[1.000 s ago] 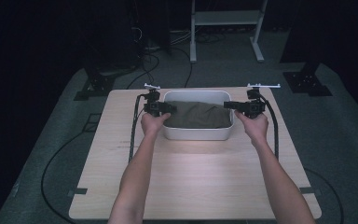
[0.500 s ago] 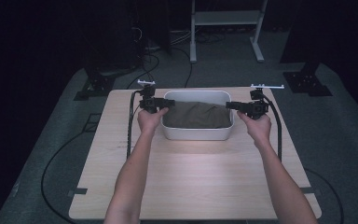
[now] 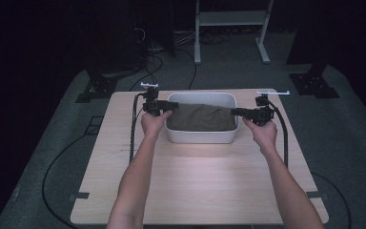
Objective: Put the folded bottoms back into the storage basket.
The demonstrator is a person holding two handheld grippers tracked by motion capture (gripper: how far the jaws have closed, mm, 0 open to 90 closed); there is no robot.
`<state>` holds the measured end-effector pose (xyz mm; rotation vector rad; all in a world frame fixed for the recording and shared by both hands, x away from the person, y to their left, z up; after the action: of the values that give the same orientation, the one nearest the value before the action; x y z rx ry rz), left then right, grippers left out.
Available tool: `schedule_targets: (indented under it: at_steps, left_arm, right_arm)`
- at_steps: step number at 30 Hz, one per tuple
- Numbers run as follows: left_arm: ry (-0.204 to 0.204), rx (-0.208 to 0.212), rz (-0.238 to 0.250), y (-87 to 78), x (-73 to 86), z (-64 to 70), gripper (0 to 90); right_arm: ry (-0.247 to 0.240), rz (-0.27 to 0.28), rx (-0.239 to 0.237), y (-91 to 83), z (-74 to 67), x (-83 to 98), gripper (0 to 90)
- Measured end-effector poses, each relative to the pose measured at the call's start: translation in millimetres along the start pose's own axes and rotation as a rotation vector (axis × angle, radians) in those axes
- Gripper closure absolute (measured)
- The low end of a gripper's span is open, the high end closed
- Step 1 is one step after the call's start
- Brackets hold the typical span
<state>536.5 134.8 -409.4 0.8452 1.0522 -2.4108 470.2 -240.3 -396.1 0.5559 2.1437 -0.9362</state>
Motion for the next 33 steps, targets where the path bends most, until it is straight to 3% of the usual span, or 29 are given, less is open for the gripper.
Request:
schedule_targets:
  at_steps: [6, 11, 14, 16, 20, 28, 33]
  left_arm:
    - [-0.004, -0.033, -0.044, 14.4, 2.1, -6.2, 61.4]
    - [0.015, -0.044, -0.042, 19.2, 2.8, -5.8, 62.9]
    - [0.005, -0.041, -0.039, 19.3, 2.6, -5.9, 62.8]
    - [0.026, -0.046, -0.044, 19.1, 2.9, -5.2, 62.3]
    - [0.013, -0.021, -0.029, 14.6, 2.5, -4.4, 59.2]
    - [-0.024, 0.085, 0.065, -15.4, 0.3, 2.5, 51.0]
    - [-0.026, 0.109, 0.083, -31.4, 5.4, 4.4, 48.7]
  right_arm:
    - [0.004, 0.015, -0.008, -1.8, 4.1, -1.5, 60.4]
    - [0.007, 0.019, -0.007, -3.9, 6.5, -2.1, 60.1]
    - [0.005, 0.023, -0.008, -4.5, 4.9, -2.6, 60.1]
    - [0.007, 0.022, -0.007, -4.5, 4.0, -2.6, 60.1]
    - [0.006, 0.021, -0.011, -5.4, 2.8, -2.6, 59.2]
    - [0.004, 0.004, -0.042, -6.3, -0.1, -0.5, 50.8]
    - [-0.002, 0.002, -0.067, -6.2, -1.2, 8.8, 48.1]
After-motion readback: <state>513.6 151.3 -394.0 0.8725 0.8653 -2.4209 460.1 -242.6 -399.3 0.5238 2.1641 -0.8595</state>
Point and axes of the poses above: each handheld gripper's, and its own axes: y roughly forward along the jaws, x roughly out of its underside, z roughly to its right, the point moved 1 cm from there along y, roughly forward along the jaws, and after that the axes turned 3 degrees about z, right-handed, at the moved point
